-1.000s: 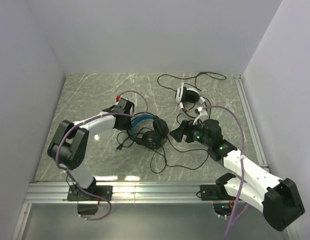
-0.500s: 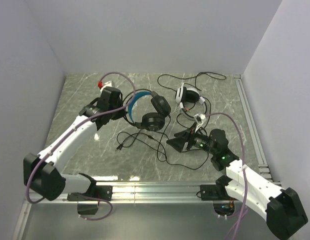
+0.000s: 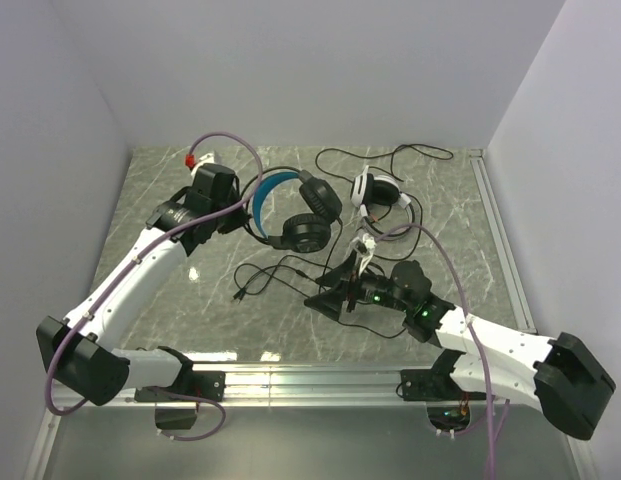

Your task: Wrap the headphones

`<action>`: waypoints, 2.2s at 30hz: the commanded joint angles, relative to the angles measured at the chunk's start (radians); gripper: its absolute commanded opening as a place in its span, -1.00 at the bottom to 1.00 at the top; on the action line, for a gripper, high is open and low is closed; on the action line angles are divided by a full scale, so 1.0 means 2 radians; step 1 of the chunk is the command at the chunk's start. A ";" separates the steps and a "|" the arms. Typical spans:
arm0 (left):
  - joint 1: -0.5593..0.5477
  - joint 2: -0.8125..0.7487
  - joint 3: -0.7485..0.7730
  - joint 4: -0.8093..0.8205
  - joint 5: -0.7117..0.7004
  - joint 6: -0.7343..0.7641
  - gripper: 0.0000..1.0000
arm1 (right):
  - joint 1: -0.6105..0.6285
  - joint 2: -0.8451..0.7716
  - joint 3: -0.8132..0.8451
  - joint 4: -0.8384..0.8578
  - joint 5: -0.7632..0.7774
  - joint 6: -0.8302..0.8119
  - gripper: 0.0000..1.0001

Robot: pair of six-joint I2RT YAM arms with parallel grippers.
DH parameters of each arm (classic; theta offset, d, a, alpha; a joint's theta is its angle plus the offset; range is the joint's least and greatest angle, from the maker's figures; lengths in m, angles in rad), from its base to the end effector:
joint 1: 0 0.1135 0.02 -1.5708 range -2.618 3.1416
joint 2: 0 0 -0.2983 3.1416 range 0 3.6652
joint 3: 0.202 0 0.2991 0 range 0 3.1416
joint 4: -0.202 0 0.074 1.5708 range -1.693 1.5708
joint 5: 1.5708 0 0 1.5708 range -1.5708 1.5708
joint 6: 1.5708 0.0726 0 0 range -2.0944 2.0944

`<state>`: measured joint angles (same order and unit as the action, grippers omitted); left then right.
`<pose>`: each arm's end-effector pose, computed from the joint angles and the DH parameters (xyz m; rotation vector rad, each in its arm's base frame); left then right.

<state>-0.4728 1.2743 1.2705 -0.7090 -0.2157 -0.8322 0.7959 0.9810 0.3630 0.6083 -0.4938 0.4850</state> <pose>0.3060 -0.1391 0.3629 -0.5231 2.2426 -0.4409 0.1612 0.2138 0.2392 -0.6859 1.6220 1.3565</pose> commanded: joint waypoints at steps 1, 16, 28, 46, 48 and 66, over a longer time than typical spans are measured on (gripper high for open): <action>0.001 -0.017 0.039 0.018 0.020 -0.026 -0.99 | 0.016 0.021 0.013 0.048 0.057 -0.012 0.78; 0.006 -0.024 0.063 0.016 0.112 -0.058 -0.99 | 0.042 0.066 0.004 0.128 0.085 -0.025 0.52; 0.006 -0.012 0.063 0.023 0.132 -0.071 -0.99 | 0.065 0.100 0.026 0.151 0.085 -0.039 -0.51; -0.009 -0.065 -0.049 0.166 -0.090 -0.136 -0.99 | 0.152 0.059 0.105 -0.001 0.112 -0.020 -1.00; -0.014 -0.077 -0.075 0.180 -0.112 -0.140 -0.99 | 0.153 0.070 0.121 -0.009 0.110 -0.019 -1.00; -0.008 -0.117 -0.003 0.152 0.039 -0.191 -0.99 | 0.159 0.168 0.099 0.065 0.158 -0.001 -1.00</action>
<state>-0.4965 1.0897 1.1763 -0.5423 -0.2943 -1.0721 1.0954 1.2984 0.5972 0.6941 -0.1947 0.4595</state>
